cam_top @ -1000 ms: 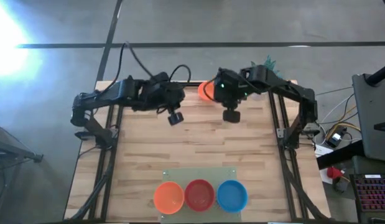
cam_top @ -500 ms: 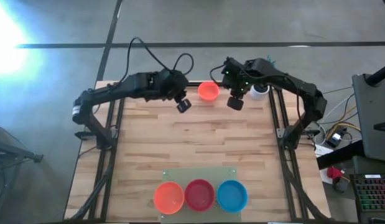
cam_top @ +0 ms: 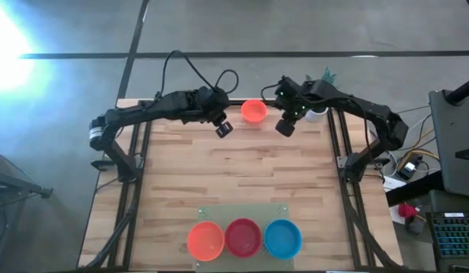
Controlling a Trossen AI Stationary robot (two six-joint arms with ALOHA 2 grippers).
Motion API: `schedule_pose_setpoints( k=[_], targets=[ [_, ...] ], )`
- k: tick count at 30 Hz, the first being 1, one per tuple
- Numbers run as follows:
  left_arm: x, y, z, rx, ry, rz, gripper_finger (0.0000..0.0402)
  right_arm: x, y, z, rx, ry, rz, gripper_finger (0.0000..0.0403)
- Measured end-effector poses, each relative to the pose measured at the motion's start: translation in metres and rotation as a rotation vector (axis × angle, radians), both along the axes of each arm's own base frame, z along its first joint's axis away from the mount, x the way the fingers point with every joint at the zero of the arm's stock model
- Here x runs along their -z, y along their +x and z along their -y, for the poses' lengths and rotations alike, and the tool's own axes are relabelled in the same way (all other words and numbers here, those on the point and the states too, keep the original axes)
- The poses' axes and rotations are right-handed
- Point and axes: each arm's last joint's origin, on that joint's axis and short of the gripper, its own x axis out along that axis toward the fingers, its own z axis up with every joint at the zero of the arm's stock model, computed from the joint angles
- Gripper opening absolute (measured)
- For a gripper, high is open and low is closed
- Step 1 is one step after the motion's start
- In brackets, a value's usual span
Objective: Pick & Place Mini bowls
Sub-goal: Stack the orange bowl on the orange bowl on the shelf
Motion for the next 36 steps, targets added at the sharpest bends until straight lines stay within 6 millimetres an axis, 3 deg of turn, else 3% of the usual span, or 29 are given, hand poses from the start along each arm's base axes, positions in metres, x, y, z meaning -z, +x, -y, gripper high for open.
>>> schedule_pose_setpoints(
  k=[9,19,29,36],
  targets=[
    [-0.006,-0.007,0.003,0.031,-0.010,0.010,0.0064,0.044,-0.011,-0.003,0.066,0.050,0.051,0.0008],
    [-0.007,-0.009,0.004,0.021,-0.035,0.029,0.0064,0.089,-0.026,-0.011,0.304,-0.089,0.346,0.0008],
    [-0.007,-0.009,0.004,0.013,-0.040,0.029,0.0064,0.137,-0.028,-0.024,0.145,-0.247,0.558,0.0008],
    [-0.006,-0.009,0.004,0.013,-0.041,0.026,0.0064,0.164,-0.039,-0.032,0.177,-0.314,0.763,0.0008]
  ],
)
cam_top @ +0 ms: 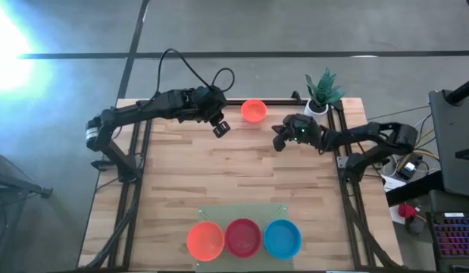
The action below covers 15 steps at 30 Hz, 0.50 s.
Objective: Pick & Place Mini bowls
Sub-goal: Stack the orange bowl on the orange bowl on the shelf
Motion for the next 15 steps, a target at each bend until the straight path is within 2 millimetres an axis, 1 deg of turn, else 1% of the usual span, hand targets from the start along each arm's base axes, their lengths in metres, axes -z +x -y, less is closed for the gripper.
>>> schedule_pose_setpoints(
  k=[6,12,15],
  targets=[
    [0.000,0.000,0.000,-0.003,-0.002,0.002,0.0064,0.019,-0.001,0.000,0.060,0.075,-0.022,0.0008],
    [0.000,0.000,0.000,-0.004,-0.004,0.000,0.0064,0.019,0.012,0.011,0.098,-0.049,-0.057,0.0008],
    [0.000,0.000,0.000,-0.003,-0.004,-0.001,0.0064,0.023,0.017,0.015,0.133,-0.069,-0.089,0.0008]
  ],
)
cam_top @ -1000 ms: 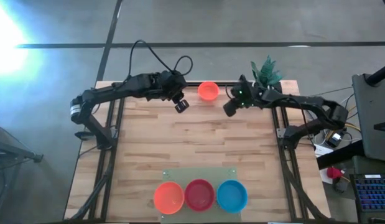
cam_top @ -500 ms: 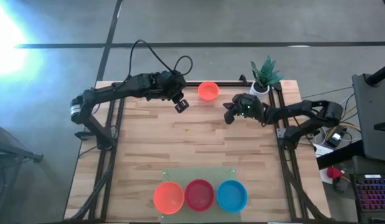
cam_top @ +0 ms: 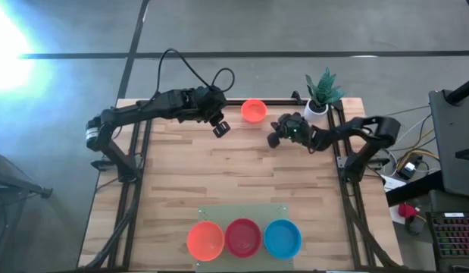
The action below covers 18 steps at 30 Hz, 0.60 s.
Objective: Pick & Place Mini bowls
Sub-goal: Stack the orange bowl on the orange bowl on the shelf
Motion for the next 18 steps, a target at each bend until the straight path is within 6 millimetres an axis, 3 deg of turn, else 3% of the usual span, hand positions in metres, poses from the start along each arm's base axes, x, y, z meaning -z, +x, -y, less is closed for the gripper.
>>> schedule_pose_setpoints(
  k=[14,18],
  targets=[
    [0.002,-0.002,0.001,0.003,-0.008,-0.036,0.0064,0.020,0.034,0.019,0.050,-0.043,-0.017,0.0008],
    [0.003,-0.003,0.001,0.003,-0.010,-0.046,0.0064,0.018,0.040,0.016,0.080,-0.074,-0.020,0.0008]
  ],
)
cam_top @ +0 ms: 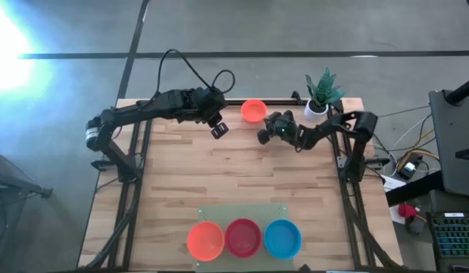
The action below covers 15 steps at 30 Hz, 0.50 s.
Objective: Pick & Place Mini bowls
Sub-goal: Stack the orange bowl on the orange bowl on the shelf
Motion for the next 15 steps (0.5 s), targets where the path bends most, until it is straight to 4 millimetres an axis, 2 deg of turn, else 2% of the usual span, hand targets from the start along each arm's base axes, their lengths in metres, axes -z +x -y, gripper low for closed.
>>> schedule_pose_setpoints(
  k=[5,15],
  targets=[
    [0.000,-0.001,0.000,0.000,-0.002,-0.008,0.0064,-0.008,0.005,0.003,0.100,-0.058,0.008,0.0008],
    [0.001,-0.001,0.000,0.005,0.001,-0.014,0.0064,-0.012,0.018,0.009,0.110,-0.009,-0.083,0.0008]
  ],
)
